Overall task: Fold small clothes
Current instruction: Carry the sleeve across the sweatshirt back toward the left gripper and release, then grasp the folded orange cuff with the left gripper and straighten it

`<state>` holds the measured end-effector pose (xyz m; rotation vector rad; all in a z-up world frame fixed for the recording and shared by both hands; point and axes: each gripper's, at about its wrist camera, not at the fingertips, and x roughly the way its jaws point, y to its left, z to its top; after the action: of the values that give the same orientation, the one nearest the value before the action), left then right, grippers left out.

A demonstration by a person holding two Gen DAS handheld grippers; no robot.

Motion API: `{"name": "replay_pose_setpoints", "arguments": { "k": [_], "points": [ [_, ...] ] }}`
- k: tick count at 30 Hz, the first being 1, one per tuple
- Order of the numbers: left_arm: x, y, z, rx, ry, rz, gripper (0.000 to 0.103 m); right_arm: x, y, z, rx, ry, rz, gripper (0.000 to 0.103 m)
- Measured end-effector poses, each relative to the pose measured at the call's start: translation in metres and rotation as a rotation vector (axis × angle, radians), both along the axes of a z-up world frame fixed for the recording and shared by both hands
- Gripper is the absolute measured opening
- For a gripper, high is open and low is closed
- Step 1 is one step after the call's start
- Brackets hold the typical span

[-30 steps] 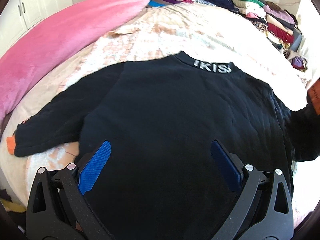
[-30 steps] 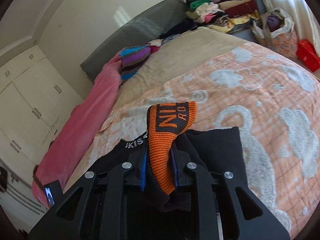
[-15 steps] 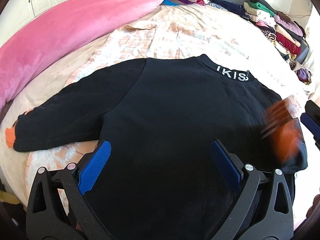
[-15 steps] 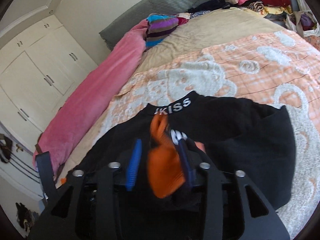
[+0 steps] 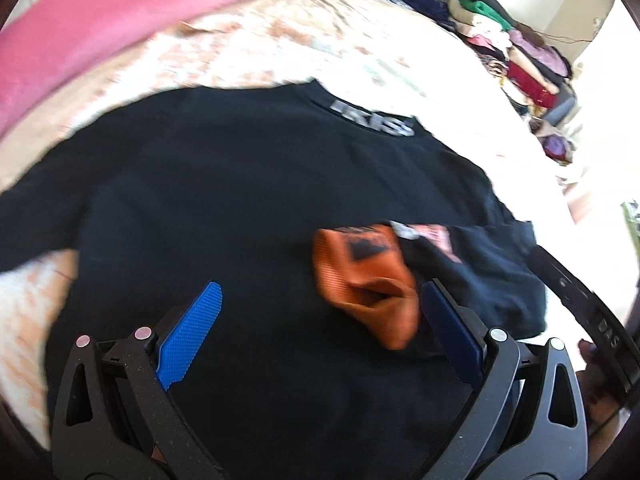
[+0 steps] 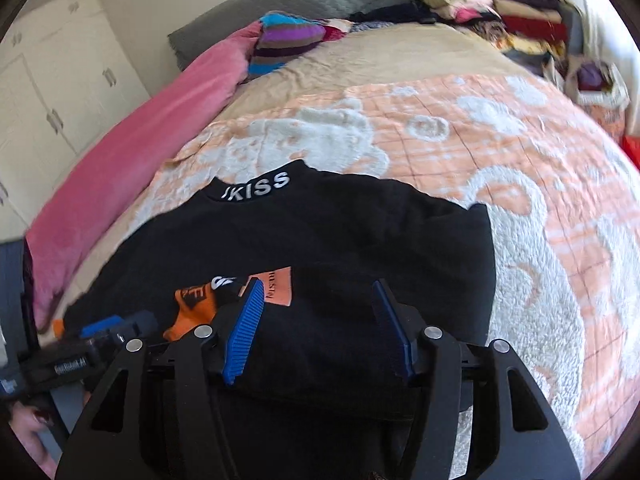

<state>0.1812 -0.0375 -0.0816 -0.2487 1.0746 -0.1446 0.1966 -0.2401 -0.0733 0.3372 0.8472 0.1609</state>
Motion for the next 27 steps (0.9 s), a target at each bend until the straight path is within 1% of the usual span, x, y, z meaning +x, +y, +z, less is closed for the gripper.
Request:
{"name": "replay_pose_setpoints", "arguments": {
  "k": [2,4,5,6,7,8,9,10,11,12,14,17,21,24,26,27],
  "points": [
    [0.005,-0.013,-0.009,-0.026,0.028,-0.01,0.094,0.0,-0.012,0.001,0.018,-0.004,-0.023,0.055],
    [0.009,-0.017,-0.018,-0.038,0.055,0.013,0.094,-0.002,-0.02,0.002,0.023,-0.01,-0.038,0.055],
    [0.009,-0.018,-0.021,-0.048,0.057,0.02,0.091,-0.002,-0.024,0.003,0.03,-0.013,-0.044,0.055],
    [0.009,-0.018,-0.025,-0.087,0.057,0.037,0.08,-0.003,-0.028,0.003,0.038,-0.014,-0.052,0.055],
    [0.01,-0.018,-0.027,-0.113,0.054,0.042,0.072,-0.002,-0.031,0.004,0.045,-0.015,-0.057,0.055],
    [0.011,-0.019,-0.03,-0.123,0.05,0.041,0.054,-0.001,-0.033,0.005,0.052,-0.017,-0.06,0.055],
    [0.012,-0.021,-0.031,-0.104,0.044,0.035,0.037,-0.002,-0.037,0.005,0.057,-0.018,-0.066,0.055],
    [0.013,-0.023,-0.031,-0.091,0.03,0.027,0.03,-0.002,-0.04,0.005,0.06,-0.017,-0.075,0.055],
    [0.014,-0.023,-0.03,-0.085,0.02,0.024,0.017,-0.001,-0.042,0.005,0.067,-0.015,-0.082,0.055],
    [0.015,-0.021,-0.027,-0.094,0.003,0.018,0.01,-0.001,-0.046,0.004,0.076,-0.014,-0.09,0.055],
    [0.018,-0.017,-0.016,-0.114,-0.038,0.003,0.006,0.0,-0.049,0.005,0.08,-0.011,-0.099,0.055],
    [0.025,-0.01,0.007,-0.142,-0.105,-0.011,0.005,0.0,-0.053,0.005,0.082,-0.011,-0.114,0.055],
    [0.03,0.015,0.052,-0.16,-0.23,0.015,0.005,0.0,-0.05,0.006,0.079,-0.022,-0.104,0.055],
    [0.029,0.041,0.068,-0.116,-0.285,0.056,0.005,0.001,-0.037,0.006,0.055,-0.033,-0.065,0.055],
    [0.03,0.055,0.065,-0.08,-0.286,0.075,0.005,0.003,-0.026,0.005,0.025,-0.036,-0.033,0.055],
    [0.031,0.062,0.06,-0.066,-0.272,0.086,0.005,0.003,-0.019,0.003,0.003,-0.035,-0.014,0.055]
  ]
}}
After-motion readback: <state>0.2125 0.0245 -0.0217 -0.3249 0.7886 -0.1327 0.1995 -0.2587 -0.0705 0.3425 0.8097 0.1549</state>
